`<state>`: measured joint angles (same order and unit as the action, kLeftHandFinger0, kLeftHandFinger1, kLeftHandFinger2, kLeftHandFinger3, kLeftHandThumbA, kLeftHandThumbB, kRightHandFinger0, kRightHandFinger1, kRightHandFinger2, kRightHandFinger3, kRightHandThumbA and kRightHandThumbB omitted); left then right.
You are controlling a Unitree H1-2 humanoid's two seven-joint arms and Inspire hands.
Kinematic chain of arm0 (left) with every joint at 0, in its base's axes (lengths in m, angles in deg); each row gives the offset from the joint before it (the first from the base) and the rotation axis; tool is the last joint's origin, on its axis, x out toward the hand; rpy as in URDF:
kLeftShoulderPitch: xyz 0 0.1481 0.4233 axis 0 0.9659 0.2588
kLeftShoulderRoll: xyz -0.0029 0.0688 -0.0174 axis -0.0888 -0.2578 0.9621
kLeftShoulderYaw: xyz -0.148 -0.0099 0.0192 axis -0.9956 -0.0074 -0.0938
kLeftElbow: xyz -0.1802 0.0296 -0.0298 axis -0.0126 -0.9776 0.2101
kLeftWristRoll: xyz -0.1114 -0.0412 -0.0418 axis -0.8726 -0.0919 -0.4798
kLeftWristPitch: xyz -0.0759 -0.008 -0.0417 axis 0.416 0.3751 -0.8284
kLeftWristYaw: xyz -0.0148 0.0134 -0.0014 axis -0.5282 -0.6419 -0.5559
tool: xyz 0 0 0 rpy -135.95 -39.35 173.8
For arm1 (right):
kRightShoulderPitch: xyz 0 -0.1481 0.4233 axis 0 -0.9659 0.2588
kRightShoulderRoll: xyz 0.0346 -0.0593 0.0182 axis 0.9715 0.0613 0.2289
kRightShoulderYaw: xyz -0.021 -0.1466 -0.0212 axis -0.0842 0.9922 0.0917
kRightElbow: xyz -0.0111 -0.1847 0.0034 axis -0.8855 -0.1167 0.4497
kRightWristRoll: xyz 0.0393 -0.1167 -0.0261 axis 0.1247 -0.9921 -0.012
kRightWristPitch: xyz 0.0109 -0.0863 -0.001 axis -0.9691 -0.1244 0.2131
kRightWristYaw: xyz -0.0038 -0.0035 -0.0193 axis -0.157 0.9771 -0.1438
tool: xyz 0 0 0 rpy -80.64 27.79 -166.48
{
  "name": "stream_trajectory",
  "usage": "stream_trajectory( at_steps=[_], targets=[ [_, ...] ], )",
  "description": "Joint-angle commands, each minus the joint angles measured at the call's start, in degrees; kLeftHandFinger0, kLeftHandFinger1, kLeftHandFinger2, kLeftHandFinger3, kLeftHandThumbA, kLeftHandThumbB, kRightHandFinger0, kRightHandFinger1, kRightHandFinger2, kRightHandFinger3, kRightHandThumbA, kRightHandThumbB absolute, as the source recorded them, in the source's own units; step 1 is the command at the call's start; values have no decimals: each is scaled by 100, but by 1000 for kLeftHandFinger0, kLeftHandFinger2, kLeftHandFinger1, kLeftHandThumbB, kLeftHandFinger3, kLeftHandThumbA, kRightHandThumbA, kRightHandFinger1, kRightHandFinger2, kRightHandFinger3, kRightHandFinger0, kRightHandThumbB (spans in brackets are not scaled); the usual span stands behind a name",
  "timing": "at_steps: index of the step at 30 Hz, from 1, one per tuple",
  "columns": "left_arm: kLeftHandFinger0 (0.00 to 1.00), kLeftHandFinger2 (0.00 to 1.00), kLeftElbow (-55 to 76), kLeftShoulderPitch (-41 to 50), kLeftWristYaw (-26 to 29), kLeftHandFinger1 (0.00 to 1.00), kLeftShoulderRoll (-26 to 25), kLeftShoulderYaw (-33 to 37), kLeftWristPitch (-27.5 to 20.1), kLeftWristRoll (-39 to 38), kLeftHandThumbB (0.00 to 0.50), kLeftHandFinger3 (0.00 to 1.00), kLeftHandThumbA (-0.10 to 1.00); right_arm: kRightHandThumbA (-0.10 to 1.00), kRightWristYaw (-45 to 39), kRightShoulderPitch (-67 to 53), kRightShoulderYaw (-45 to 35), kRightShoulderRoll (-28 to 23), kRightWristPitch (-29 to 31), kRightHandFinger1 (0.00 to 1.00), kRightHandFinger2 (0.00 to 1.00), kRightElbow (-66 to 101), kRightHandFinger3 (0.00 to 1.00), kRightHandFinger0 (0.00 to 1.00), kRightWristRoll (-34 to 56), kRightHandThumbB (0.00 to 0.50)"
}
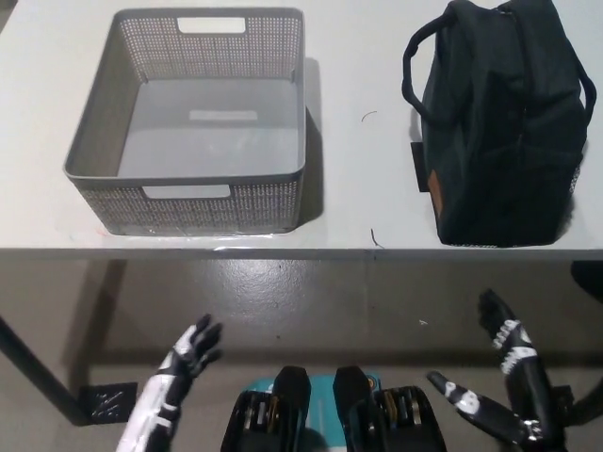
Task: Use both hands to pick up a lunch bag on the right hand side and place it into a container on the left hand side
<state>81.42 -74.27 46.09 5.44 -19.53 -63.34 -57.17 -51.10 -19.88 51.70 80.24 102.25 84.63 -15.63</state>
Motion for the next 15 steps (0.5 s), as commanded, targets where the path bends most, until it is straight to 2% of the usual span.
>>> stream_trajectory(
  at_steps=[1,2,3,5,9,11,15],
  targets=[
    [1000,1000,514,-148,-340,1000,-84,305,-184,124,34,1000,1000,1000,34,-129,-187,-149,362,1000,1000,610,1000,1000,68,146],
    [1000,1000,697,-234,-407,1000,-80,456,50,186,96,1000,1000,1000,62,-186,-279,-197,233,1000,1000,852,1000,1000,70,164],
    [1000,1000,867,-365,-491,1000,-35,617,303,197,192,1000,1000,1000,109,-226,-398,-251,199,1000,1000,1057,1000,1000,86,172],
    [1000,1000,998,-546,-520,1000,37,779,485,309,228,1000,1000,1000,148,-243,-536,-287,112,1000,1000,1264,1000,1000,176,179],
    [1000,1000,1153,-1160,-572,1000,221,1040,631,428,229,1000,1000,1000,212,-122,-850,-362,46,1000,1000,1571,1000,1000,457,167],
    [1000,1000,1238,-1501,-609,1000,290,1092,888,401,239,1000,1000,1000,255,-38,-995,-384,-65,1000,1000,1689,1000,1000,577,195],
    [1000,1000,1241,-2271,-560,1000,516,1098,1303,512,279,1000,1000,1000,299,191,-1309,-464,-153,1000,1000,1750,1000,1000,761,174]
  ],
)
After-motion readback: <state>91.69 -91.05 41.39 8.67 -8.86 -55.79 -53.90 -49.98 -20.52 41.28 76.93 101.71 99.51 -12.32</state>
